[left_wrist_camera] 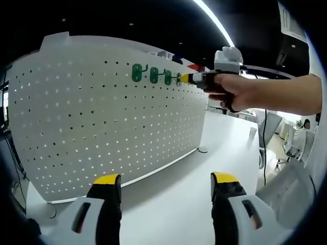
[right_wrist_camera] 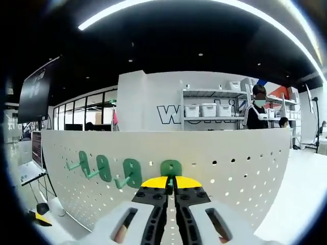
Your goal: Insert the hook assembly into the mounting plate slot until the hook locks in place.
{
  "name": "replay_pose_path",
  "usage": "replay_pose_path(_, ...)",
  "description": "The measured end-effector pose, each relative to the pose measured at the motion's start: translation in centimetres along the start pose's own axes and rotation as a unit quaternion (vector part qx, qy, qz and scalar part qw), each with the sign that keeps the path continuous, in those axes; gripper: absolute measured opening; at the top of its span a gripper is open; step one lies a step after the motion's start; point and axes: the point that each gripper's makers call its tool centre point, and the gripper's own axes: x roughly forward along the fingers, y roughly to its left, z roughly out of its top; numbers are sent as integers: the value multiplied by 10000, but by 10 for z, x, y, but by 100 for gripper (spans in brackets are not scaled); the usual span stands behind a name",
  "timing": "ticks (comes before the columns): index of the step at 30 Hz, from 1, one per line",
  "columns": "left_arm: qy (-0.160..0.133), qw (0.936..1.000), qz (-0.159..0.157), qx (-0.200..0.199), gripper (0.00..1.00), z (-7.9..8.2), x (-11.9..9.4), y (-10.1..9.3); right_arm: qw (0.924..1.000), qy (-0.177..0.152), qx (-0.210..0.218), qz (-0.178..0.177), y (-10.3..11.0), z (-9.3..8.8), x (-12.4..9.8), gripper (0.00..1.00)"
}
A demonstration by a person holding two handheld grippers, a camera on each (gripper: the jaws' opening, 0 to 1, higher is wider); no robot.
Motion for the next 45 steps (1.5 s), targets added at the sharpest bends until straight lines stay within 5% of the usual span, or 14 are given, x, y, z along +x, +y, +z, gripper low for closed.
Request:
replay_pose_path(8,-1,10000,31,52,73,-1,-3,0,9997,13,-222,-38,0,-1,-1,1)
replay_pose_path(26,-4,10000,59,54,72,0,-5,2,9997,-62,-24,231,0,-5,-4,4)
replay_pose_path(45,36,9999,161,-49,73,-5,-8,9,9962,0,-20,865,14,-31,-22,50)
